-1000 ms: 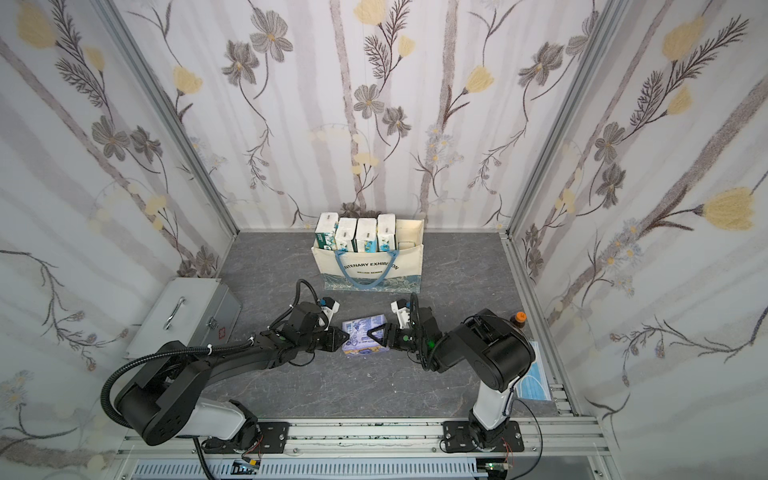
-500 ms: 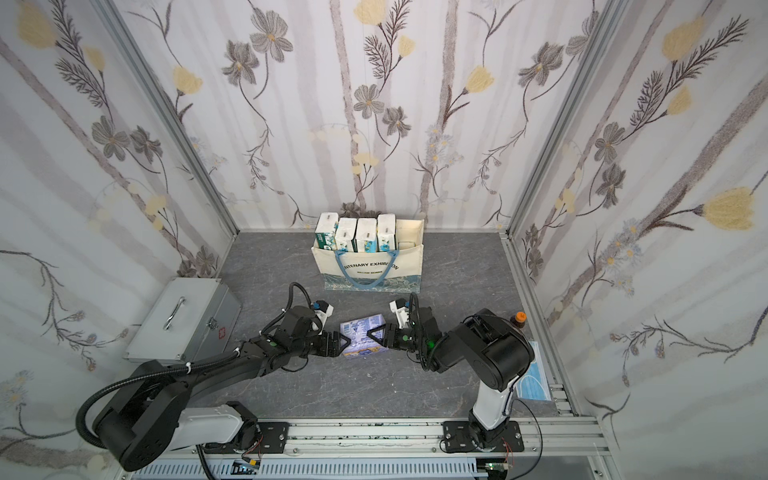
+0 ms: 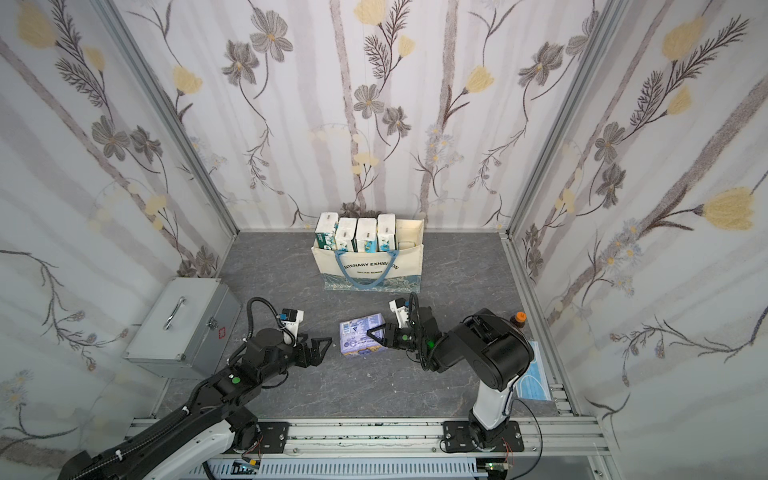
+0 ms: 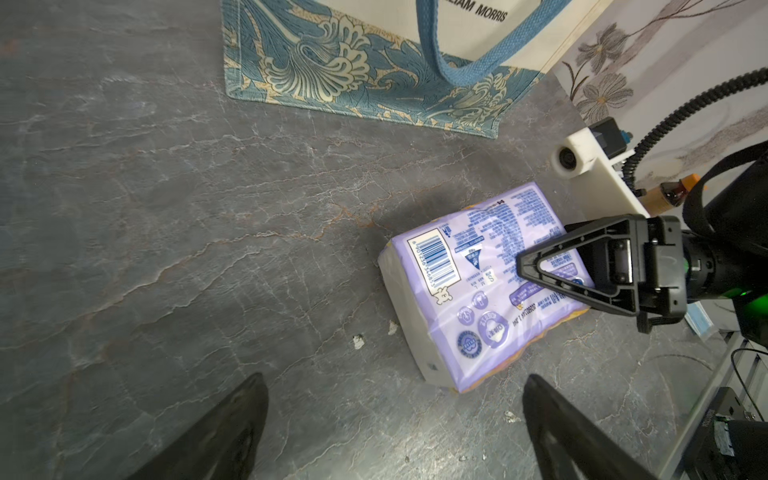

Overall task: Put tissues into the canvas bag
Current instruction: Pick up the pack of facial tissues from the center of the board, then place the pack of facial tissues in the canvas bag.

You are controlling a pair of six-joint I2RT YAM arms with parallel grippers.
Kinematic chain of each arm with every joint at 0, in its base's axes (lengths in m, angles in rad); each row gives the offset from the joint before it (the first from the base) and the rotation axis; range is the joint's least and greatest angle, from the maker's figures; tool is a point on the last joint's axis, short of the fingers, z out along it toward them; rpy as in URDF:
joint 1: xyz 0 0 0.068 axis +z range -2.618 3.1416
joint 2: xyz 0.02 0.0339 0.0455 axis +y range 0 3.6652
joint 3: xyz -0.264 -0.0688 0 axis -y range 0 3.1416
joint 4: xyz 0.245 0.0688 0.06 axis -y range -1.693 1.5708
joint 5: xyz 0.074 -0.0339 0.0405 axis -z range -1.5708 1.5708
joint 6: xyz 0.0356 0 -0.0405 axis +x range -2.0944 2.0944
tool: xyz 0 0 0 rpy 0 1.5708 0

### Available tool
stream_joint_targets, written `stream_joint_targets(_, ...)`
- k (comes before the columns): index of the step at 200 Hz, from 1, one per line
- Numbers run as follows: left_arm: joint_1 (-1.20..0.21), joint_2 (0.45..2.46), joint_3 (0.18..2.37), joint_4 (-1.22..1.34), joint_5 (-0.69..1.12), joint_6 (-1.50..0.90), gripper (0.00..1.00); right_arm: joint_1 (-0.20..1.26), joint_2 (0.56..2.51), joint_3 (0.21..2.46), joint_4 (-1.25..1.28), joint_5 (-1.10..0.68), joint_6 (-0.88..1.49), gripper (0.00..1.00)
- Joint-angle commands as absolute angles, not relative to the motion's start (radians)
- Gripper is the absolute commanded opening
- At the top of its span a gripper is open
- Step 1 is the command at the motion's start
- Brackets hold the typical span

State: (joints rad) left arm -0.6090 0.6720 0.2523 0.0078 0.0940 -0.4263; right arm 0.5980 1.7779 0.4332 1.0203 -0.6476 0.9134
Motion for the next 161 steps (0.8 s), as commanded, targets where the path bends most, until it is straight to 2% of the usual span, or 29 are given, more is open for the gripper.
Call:
stream_joint_targets(1,-0.609,0.533,0.226,-0.02,0.065,-0.432,0.96,0.595,1.766,0.442,1.05,-0.666,0.908,0.48)
stream_joint_targets(19,-0.61,0.354,0.181,-0.06,0.054,-0.419,1.0,0.573,1.755,0.45,1.063,-0.723,0.945,0.47)
stream_joint_targets(48,-0.608,0.069,0.114,-0.117,0.005,-0.396,1.0,0.502,1.66,0.483,1.007,-0.839,1.029,0.44)
stream_joint_targets(62,-0.607,0.005,0.1,-0.133,-0.014,-0.39,1.0,0.468,1.538,0.511,0.865,-0.867,1.018,0.43)
stream_joint_targets(74,-0.607,0.055,0.106,-0.107,0.0,-0.391,1.0,0.458,1.4,0.58,0.583,-0.847,0.909,0.44)
stream_joint_targets(82,-0.608,0.087,0.11,-0.089,0.015,-0.391,1.0,0.466,1.301,0.667,0.267,-0.774,0.75,0.46)
stream_joint_targets(92,-0.609,0.121,0.114,-0.074,0.024,-0.392,1.0,0.497,1.199,0.805,-0.108,-0.598,0.551,0.49)
stream_joint_targets(104,-0.608,0.154,0.114,-0.057,0.027,-0.397,1.0,0.525,1.126,0.942,-0.377,-0.393,0.419,0.52)
stream_joint_targets(129,-0.607,0.19,0.111,-0.031,0.042,-0.409,1.0,0.507,1.104,1.216,-0.678,-0.081,0.355,0.49)
stream_joint_targets(161,-0.608,0.202,0.101,-0.006,0.039,-0.423,1.0,0.481,1.174,1.479,-0.806,0.102,0.302,0.48)
